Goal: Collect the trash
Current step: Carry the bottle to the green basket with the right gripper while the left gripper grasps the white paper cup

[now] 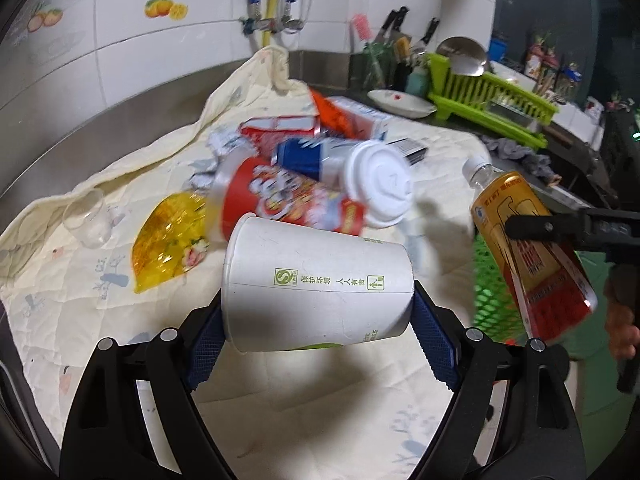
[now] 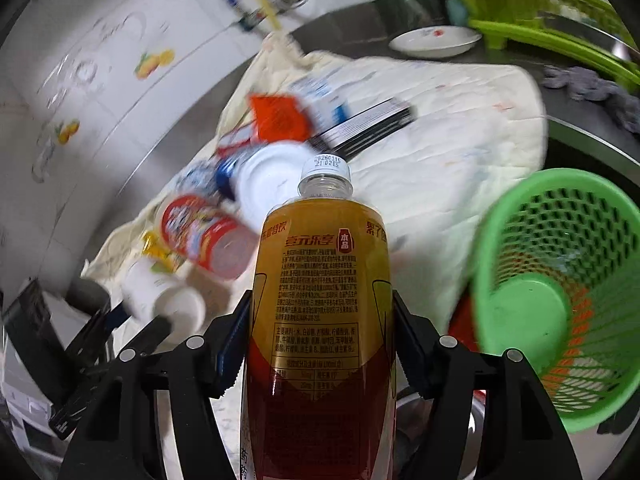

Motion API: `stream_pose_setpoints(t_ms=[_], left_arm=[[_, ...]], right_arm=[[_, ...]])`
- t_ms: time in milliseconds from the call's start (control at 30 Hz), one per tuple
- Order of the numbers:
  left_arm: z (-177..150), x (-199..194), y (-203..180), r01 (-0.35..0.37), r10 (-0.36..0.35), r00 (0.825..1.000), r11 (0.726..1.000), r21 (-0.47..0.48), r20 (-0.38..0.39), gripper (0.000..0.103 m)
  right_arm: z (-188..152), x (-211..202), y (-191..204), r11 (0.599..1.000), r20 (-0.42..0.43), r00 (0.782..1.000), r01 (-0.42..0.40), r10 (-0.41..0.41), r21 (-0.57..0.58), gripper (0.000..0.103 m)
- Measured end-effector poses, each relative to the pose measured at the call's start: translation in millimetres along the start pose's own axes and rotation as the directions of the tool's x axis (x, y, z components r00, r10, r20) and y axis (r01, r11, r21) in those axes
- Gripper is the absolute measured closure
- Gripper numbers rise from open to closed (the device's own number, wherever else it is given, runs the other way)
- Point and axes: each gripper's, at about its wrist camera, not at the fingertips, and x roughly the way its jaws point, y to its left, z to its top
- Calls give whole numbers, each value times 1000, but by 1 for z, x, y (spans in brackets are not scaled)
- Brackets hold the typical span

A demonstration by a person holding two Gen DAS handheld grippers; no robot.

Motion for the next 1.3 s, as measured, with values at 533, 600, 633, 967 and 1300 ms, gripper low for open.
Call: stream_pose_setpoints(t_ms=[533,600,633,967,1300], left_arm=[[35,18,-85,193,-191,981,977,96,-30,21],[37,22,-96,205,-202,979,972,113,-39,21],[39,25,-103,211,-207,977,970,123,-43,21],[50,59,-160,267,-253,963,946,182,-99,21],[52,92,-219,323,-292,944,913,248,-154,21]], right_arm=[[-1,-7,-156,892,25,896,437,-443,120,40],[-4,-1,-165,891,3,899,434,-438,130,40],[-7,4,-171,891,-8,900,434,-436,133,40],[-16,3,-195,895,-11,909,412,-417,170,39],[-25,-53,-187,901,88,905,398,-417,172,36]])
